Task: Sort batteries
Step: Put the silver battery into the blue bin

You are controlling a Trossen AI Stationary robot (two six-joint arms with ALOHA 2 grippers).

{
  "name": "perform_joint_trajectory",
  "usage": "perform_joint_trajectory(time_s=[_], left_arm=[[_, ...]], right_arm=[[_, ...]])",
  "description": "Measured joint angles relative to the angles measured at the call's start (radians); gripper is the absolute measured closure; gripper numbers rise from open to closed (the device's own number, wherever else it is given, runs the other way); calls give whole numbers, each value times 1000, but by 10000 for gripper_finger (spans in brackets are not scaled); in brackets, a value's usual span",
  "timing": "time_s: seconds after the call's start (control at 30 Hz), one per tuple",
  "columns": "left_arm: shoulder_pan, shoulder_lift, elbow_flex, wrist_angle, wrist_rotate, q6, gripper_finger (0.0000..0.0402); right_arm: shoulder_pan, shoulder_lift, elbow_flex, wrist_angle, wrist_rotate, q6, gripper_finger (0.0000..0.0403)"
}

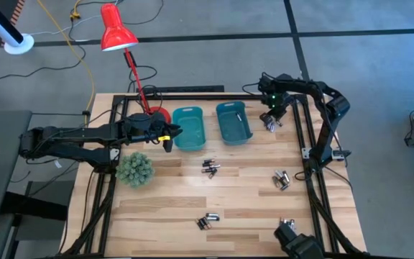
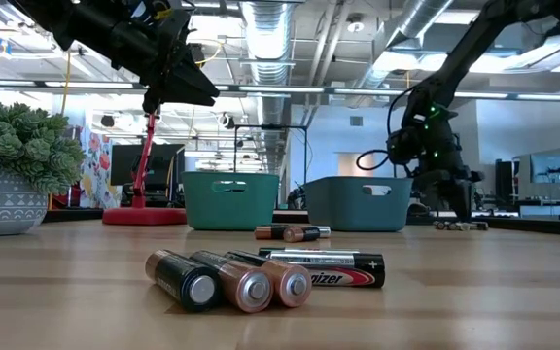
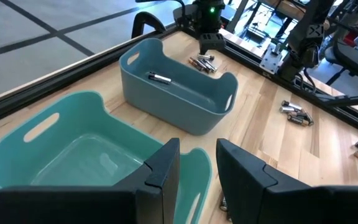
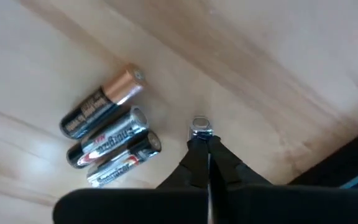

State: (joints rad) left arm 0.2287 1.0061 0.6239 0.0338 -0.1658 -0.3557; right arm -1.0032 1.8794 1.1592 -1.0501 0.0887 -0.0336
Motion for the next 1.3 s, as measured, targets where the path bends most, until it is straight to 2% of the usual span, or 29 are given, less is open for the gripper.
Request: perform_joint_trajectory(time_s=[0.4, 1.0, 1.3], left_arm=[[0, 0, 0, 0, 0, 0, 300], [0, 0, 0, 0, 0, -7, 300], [0, 0, 0, 0, 0, -8, 300]], right_arm=[[-8, -54, -6, -15, -11, 8, 397], [4, -55, -5, -21, -11, 0, 291], [36, -41, -48, 34, -11, -20, 283]])
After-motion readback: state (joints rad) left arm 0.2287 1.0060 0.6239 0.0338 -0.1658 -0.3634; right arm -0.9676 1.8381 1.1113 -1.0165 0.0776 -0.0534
